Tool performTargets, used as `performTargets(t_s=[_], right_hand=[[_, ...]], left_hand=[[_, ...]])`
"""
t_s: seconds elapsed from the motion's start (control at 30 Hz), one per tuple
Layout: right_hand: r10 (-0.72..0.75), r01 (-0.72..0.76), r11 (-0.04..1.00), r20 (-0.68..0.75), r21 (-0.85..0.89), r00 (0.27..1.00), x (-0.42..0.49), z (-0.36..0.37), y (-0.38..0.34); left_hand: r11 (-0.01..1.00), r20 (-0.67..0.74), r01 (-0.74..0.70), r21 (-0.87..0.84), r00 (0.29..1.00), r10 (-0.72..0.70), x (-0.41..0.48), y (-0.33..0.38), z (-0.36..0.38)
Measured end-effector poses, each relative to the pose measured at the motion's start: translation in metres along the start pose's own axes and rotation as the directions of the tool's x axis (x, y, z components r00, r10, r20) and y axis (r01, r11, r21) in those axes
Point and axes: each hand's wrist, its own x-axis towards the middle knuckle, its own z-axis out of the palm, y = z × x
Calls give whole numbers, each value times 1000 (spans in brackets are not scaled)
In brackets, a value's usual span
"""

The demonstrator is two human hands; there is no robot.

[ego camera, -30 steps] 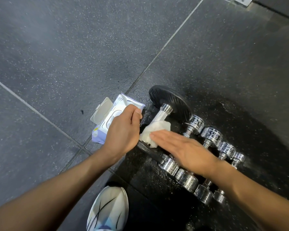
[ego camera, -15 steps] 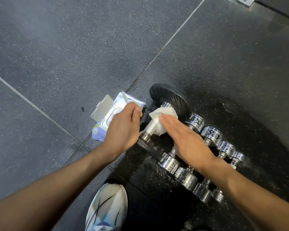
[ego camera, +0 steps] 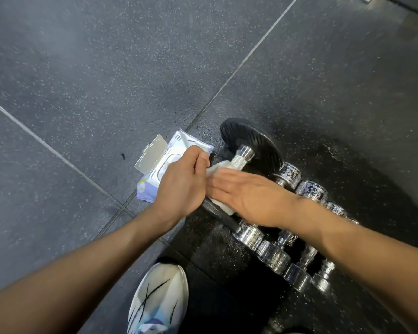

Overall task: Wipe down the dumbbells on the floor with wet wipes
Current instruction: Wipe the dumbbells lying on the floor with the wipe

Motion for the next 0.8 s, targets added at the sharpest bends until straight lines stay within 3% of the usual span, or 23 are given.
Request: performTargets(t_s=[0.07, 0.17, 0.27, 0.4, 0.5, 0.6, 0.67, 0.8], right_hand=[[-48, 47, 999, 56, 22, 997, 11, -5, 7], [-14, 28, 999, 282, -46, 959, 30, -23, 16], [58, -7, 995, 508, -103, 859, 54, -42, 12], [162, -110, 987, 649, -119, 743, 72, -57, 3], [104, -45, 991, 528, -123, 843, 57, -47, 6], [61, -49, 996, 186, -68, 981, 18, -18, 11], [123, -123, 992, 21, -4, 992, -7, -3, 11], [397, -390, 916, -71, 95, 915, -31, 13, 1]], left_hand=[[1000, -7, -1, 1, 1000, 1, 0, 0, 0], [1000, -4, 0, 10, 1000, 0, 0, 0, 0], [1000, 0, 0, -2, 1000, 0, -1, 1, 0], [1000, 1, 8, -17, 1000, -8, -1, 1, 0], [1000, 2, 13, -18, 1000, -13, -1, 0, 0], [999, 23, 31, -12, 999, -31, -1, 0, -1], [1000, 37, 26, -2, 999, -26, -2, 1, -2], [999, 46, 38, 1, 998, -38, -1, 1, -4]])
